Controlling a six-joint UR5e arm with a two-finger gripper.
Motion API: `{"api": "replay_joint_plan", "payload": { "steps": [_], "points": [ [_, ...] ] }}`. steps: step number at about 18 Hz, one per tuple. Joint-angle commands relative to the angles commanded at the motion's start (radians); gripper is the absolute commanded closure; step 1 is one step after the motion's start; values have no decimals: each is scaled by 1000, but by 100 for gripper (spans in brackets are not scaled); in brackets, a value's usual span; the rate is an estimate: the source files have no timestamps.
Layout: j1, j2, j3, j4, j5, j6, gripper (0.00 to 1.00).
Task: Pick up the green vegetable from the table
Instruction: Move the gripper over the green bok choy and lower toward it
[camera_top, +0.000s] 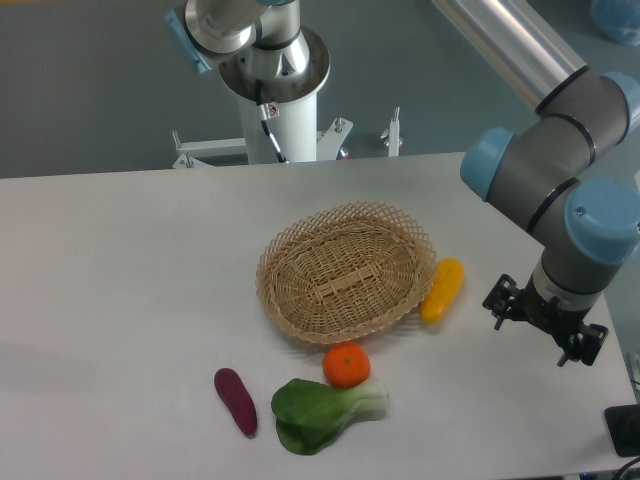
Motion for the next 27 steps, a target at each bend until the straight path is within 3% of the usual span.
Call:
{"api": "replay_joint_plan", "payload": {
  "steps": [5, 12, 17, 21, 27],
  "points": [
    [-2, 3, -5, 2, 0, 2, 0],
    [-3, 20, -55, 80, -3, -17, 0],
    [-8, 29, -66, 83, -6, -17, 0],
    [-73, 31, -71, 87, -3, -110, 0],
    [-139, 37, -107, 87, -3, -118, 0]
  ]
}}
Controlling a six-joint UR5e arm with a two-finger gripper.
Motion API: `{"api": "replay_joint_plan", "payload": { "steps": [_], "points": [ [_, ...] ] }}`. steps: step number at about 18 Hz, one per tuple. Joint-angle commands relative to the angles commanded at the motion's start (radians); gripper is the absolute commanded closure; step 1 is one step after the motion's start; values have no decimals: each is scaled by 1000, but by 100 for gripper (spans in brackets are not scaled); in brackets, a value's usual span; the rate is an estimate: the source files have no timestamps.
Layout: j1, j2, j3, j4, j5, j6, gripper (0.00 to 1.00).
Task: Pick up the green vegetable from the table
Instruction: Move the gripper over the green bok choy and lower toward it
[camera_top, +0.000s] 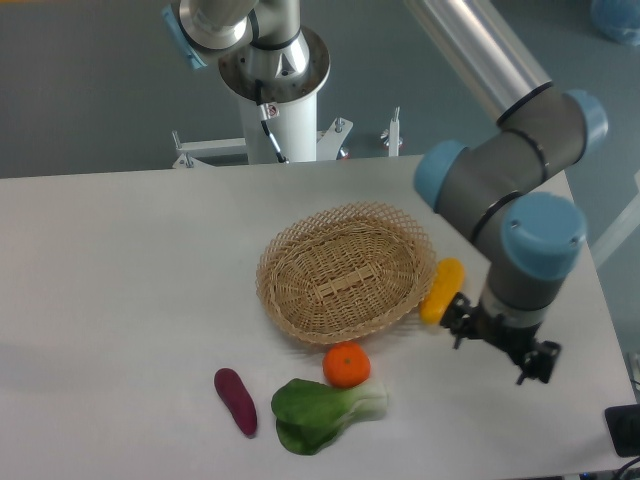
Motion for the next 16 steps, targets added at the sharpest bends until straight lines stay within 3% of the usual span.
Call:
{"api": "replay_joint_plan", "payload": {
  "steps": [10, 14, 16],
  "points": [
    [-97, -43, -15, 3, -6, -156, 0],
    [-137, -75, -23, 90, 3, -207, 0],
    [-155, -80, -41, 107, 3, -224, 0]
  ]
}}
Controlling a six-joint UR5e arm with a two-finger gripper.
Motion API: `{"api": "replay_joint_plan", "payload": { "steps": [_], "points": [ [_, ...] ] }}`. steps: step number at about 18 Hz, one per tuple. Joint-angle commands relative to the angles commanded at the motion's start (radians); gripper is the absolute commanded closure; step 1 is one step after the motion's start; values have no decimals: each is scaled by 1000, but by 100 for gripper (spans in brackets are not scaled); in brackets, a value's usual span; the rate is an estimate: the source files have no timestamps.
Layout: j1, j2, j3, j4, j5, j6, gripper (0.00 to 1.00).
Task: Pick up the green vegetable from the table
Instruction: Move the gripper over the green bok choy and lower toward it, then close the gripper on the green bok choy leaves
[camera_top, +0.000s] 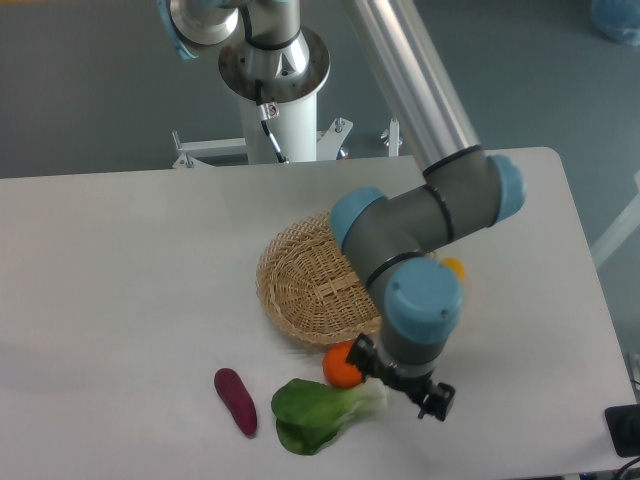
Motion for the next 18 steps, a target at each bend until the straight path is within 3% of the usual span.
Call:
{"api": "replay_joint_plan", "payload": {
  "steps": [7, 18],
  "points": [
    [-35, 0, -66, 6, 2, 6, 0],
    [-48, -34, -61, 6, 24, 3, 0]
  ]
}}
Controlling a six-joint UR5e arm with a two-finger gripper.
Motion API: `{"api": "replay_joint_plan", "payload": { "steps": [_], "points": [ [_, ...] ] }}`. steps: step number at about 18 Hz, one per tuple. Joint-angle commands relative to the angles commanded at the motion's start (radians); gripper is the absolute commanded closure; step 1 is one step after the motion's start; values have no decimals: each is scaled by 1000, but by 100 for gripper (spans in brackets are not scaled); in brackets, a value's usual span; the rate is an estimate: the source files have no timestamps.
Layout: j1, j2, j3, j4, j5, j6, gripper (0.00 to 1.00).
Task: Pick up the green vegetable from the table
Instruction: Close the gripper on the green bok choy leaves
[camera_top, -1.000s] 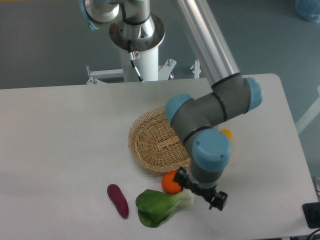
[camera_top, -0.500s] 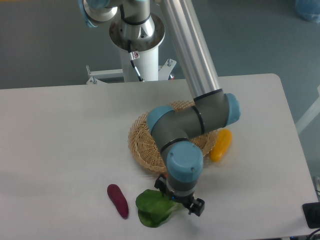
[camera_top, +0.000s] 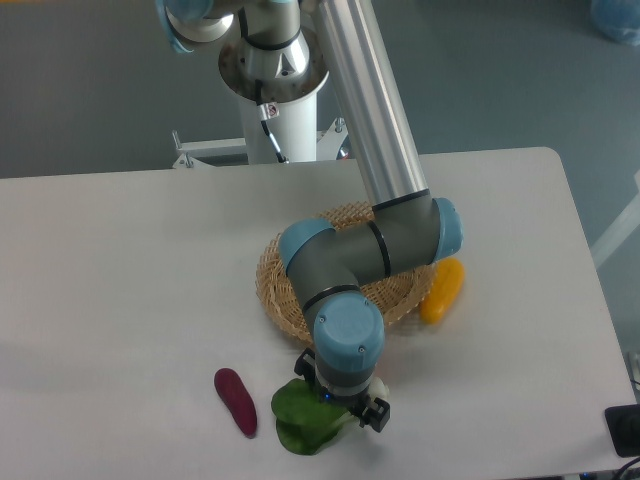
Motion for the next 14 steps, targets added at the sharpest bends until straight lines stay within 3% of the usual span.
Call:
{"api": "replay_joint_plan", "payload": {
  "steps": [5, 7, 10, 11, 14],
  "points": [
    [-14, -11, 8, -3, 31, -2, 0],
    [-14, -11, 11, -3, 31, -5, 29],
    [-14, -11, 15, -6, 31, -12, 61],
    [-14, -9, 17, -6, 25, -37, 69],
    [-14, -3, 18, -14, 23, -75, 73]
  ]
}}
